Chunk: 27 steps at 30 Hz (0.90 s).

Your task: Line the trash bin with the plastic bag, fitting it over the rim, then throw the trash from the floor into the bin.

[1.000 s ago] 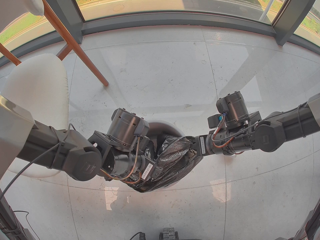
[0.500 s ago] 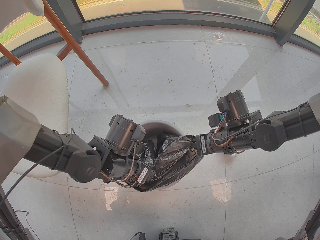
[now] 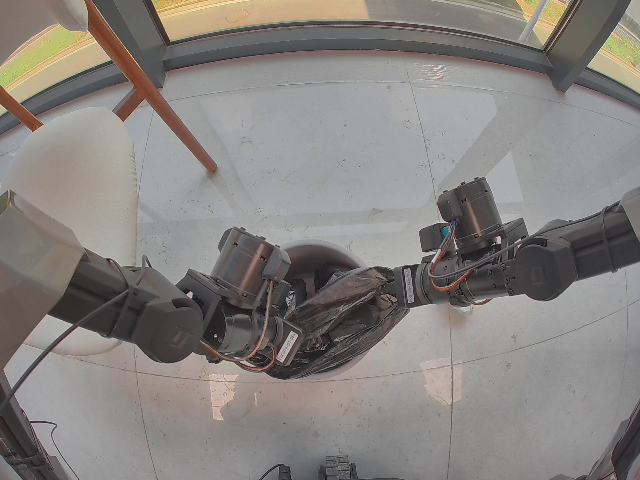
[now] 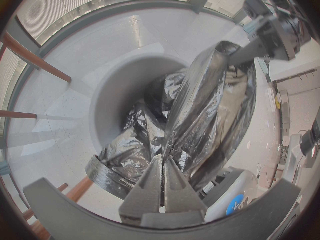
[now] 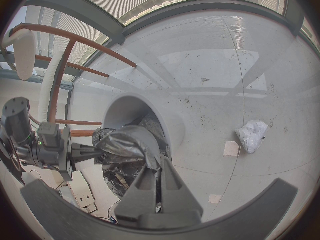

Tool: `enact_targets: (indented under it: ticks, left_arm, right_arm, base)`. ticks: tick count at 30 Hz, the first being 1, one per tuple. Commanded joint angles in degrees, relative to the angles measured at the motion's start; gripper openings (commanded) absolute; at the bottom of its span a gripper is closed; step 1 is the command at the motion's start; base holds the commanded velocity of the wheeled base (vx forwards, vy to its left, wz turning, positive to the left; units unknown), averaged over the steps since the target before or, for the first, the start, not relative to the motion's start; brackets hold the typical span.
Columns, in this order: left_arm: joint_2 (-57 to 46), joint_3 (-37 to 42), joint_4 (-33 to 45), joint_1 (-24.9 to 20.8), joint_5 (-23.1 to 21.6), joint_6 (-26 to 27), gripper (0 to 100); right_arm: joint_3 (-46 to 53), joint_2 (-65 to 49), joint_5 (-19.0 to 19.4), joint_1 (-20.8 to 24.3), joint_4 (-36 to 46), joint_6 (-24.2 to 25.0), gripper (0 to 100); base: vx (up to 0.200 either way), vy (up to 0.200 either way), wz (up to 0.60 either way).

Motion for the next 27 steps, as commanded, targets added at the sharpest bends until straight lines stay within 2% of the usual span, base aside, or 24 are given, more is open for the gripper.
enact_targets:
  ticks: [1, 9, 12, 18, 27]
  left_arm:
    - [-0.2, -2.9, -1.4, 1.5, 0.0, -0.1, 0]
    - [-0.2, -15.7, -0.1, 4.4, 0.0, 0.4, 0]
    - [-0.2, -18.2, 0.7, 5.1, 0.0, 0.4, 0]
    - [0.2, -30.1, 7.5, 7.2, 0.1, 1.1, 0]
    - [3.6, -33.8, 8.9, 7.5, 0.0, 3.2, 0]
  right_arm:
    - [0.1, -0.8, 0.0, -0.3, 0.0, 0.1, 0]
    - [-0.4, -1.2, 0.0, -1.5, -0.2, 0.1, 0]
    - [-1.0, -1.2, 0.0, -1.9, -0.2, 0.1, 0]
    - [-5.9, -0.2, 0.0, -3.4, -0.1, -0.3, 0]
    - [-10.1, 2.3, 0.1, -4.3, -0.1, -0.4, 0]
  base:
    - [0.000, 0.000, 0.00]
    - [0.000, 0.000, 0.00]
    - [0.000, 0.000, 0.00]
    - [0.000, 0.000, 0.00]
    - [0.000, 0.000, 0.00]
